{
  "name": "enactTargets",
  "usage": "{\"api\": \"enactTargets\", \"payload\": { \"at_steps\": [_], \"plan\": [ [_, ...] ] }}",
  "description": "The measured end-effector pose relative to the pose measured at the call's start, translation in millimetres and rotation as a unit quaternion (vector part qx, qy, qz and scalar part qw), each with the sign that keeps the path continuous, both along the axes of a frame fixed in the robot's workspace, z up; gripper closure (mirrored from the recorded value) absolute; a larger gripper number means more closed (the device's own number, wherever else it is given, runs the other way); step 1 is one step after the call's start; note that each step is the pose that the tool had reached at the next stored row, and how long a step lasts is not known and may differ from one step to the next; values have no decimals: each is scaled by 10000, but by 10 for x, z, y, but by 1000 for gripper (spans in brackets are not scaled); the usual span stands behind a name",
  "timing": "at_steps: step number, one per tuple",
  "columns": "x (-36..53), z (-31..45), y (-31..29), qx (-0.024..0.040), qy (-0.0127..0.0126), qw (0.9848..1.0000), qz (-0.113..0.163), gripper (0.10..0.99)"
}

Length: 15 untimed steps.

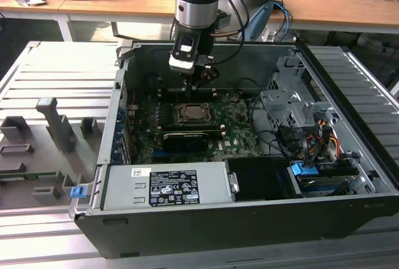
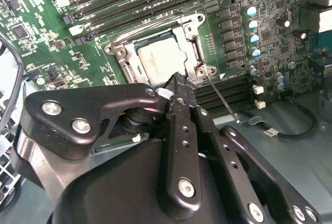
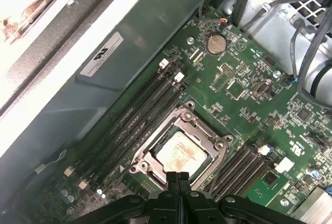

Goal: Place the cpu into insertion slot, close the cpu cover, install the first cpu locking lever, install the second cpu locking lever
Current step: 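Install the first cpu locking lever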

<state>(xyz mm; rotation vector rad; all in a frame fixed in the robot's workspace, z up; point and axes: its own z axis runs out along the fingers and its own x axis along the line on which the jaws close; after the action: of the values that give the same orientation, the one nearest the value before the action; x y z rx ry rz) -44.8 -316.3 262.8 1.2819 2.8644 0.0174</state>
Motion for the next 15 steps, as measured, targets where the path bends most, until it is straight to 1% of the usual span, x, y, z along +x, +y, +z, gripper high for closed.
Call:
{"api": "enactTargets", "payload": {
  "at_steps": [2,6,7,9,14,15],
  "plan": [
    [0,0,0,0,0,10000,83,980],
    [0,0,0,0,0,9993,368,980],
    [0,0,0,0,0,9989,472,980],
    [0,0,0,0,0,9982,596,980],
    [0,0,0,0,0,9964,846,980],
    [0,0,0,0,0,9958,921,980]
  ]
}}
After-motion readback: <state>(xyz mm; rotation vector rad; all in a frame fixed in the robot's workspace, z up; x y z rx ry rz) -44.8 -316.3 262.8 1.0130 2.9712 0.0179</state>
